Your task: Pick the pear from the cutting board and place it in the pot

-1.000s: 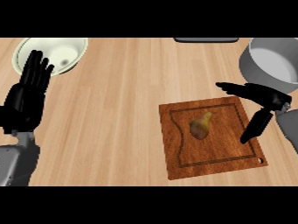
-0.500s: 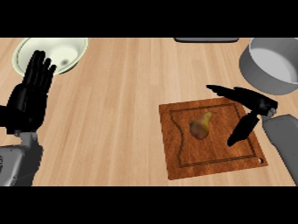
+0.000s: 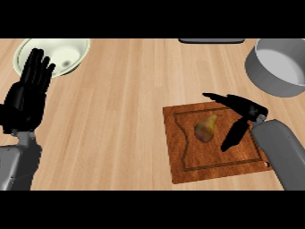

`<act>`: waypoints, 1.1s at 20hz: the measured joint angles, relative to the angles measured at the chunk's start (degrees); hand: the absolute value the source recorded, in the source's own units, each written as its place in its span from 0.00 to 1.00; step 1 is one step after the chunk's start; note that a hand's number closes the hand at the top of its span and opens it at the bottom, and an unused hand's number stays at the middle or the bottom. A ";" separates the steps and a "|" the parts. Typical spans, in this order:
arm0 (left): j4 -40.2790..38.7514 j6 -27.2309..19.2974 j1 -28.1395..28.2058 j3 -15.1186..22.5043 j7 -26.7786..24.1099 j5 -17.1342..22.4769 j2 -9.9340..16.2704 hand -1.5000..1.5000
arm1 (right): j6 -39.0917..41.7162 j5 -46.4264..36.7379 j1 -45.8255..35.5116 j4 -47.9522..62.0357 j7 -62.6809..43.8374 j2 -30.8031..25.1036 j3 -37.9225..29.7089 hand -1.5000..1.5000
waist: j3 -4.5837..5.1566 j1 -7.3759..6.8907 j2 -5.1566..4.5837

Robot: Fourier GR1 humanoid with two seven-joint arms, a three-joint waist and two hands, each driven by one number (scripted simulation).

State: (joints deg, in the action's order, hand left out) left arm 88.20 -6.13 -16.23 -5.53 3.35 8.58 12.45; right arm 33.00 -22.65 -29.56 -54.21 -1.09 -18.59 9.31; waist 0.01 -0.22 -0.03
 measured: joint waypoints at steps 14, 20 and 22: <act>-1.10 0.77 0.00 -0.42 -1.37 -1.43 -1.64 0.50 | -4.93 -7.26 -1.22 5.94 9.54 5.29 0.26 1.00 | 0.48 0.00 0.42; -1.02 1.70 -0.38 -1.36 -1.00 -0.70 -1.06 0.50 | -9.46 -10.35 -2.45 8.06 14.70 7.44 0.95 1.00 | 0.59 0.15 0.55; -1.56 1.51 0.27 -1.23 -1.76 -1.18 -1.51 0.50 | -10.34 -11.25 -1.87 7.28 15.00 8.01 1.32 1.00 | 0.61 0.29 0.61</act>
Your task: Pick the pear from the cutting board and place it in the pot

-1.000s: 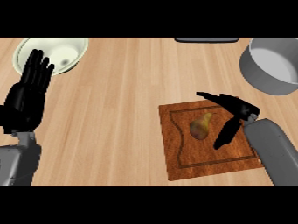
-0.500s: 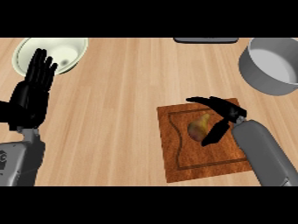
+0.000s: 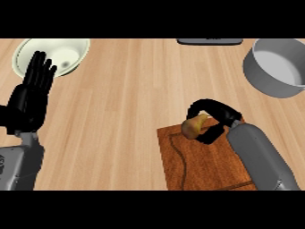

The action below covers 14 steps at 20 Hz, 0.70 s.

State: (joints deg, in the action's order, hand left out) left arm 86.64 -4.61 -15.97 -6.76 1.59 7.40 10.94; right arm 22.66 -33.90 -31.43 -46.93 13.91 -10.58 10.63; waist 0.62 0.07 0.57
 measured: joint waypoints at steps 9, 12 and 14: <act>0.06 0.03 -1.03 -0.92 1.32 -0.14 0.43 0.50 | -1.57 -2.32 1.68 -9.30 -7.09 -0.45 -1.83 1.00 | -0.51 0.11 -0.39; 0.35 0.65 -1.50 -0.41 1.81 0.09 0.40 0.50 | -7.86 -5.18 -3.48 -7.50 -15.69 1.04 -4.40 1.00 | -0.54 -1.01 -0.65; 0.42 1.02 -1.86 0.17 1.80 0.10 0.17 0.50 | -13.30 -8.37 -7.57 -6.03 -22.96 1.75 -5.78 1.00 | -0.47 -2.35 -1.04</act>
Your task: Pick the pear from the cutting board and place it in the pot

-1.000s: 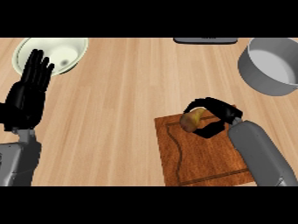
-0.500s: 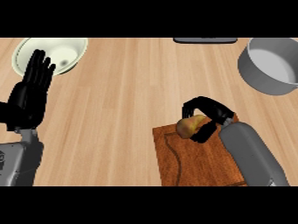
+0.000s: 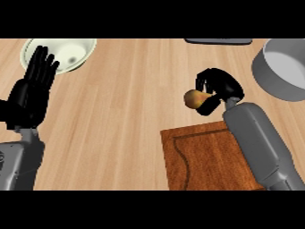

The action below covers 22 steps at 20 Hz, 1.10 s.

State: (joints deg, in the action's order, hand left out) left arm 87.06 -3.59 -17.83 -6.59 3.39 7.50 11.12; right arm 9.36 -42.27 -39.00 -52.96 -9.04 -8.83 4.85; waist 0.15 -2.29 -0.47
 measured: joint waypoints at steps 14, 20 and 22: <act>0.06 -0.30 -2.22 2.53 0.38 -1.02 -1.74 0.50 | -27.00 -30.96 -22.86 11.36 -47.43 -2.42 -0.46 1.00 | 0.12 -2.61 -0.73; 0.10 -0.91 -1.32 1.87 0.24 -1.39 -1.45 0.50 | -29.03 -41.77 -27.64 16.24 -53.82 -4.21 -0.53 1.00 | -0.02 -1.12 -0.40; 0.62 -0.96 -0.51 1.41 0.38 -1.27 -1.14 0.50 | -29.30 -43.62 -27.61 16.66 -54.63 -5.05 -1.31 1.00 | -0.06 -0.38 -0.13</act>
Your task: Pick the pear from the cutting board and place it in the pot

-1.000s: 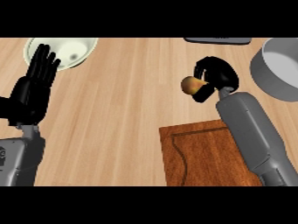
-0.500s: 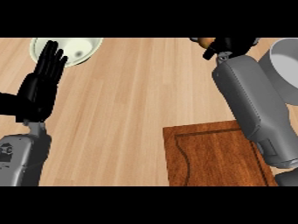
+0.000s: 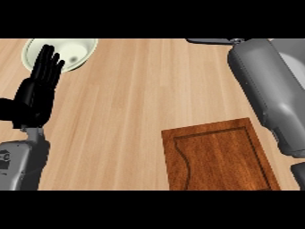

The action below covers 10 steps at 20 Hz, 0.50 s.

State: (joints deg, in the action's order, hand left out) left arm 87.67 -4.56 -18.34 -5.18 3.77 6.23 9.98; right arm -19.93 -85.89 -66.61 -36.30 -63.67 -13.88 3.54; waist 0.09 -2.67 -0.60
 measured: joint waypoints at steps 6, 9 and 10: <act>-0.09 -0.29 1.47 -1.47 -0.30 0.38 0.42 0.50 | -0.17 -0.81 2.62 -0.52 -0.10 -2.56 -4.16 1.00 | -0.07 1.92 0.48; 0.40 -0.57 2.02 -1.35 -0.33 -0.01 0.33 0.50 | -0.19 -0.30 6.09 -2.58 0.71 -4.02 -5.97 1.00 | -0.07 2.62 0.68; 0.72 -0.80 1.99 -1.60 0.22 0.00 0.53 0.50 | -0.06 -0.12 7.54 -4.53 0.95 -4.37 -6.25 1.00 | -0.09 2.95 0.80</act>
State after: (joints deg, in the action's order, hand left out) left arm 88.40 -5.36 -16.35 -6.78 3.98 6.22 10.50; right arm -20.00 -86.01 -59.08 -40.82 -62.72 -18.25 -2.71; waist 0.01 0.28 0.20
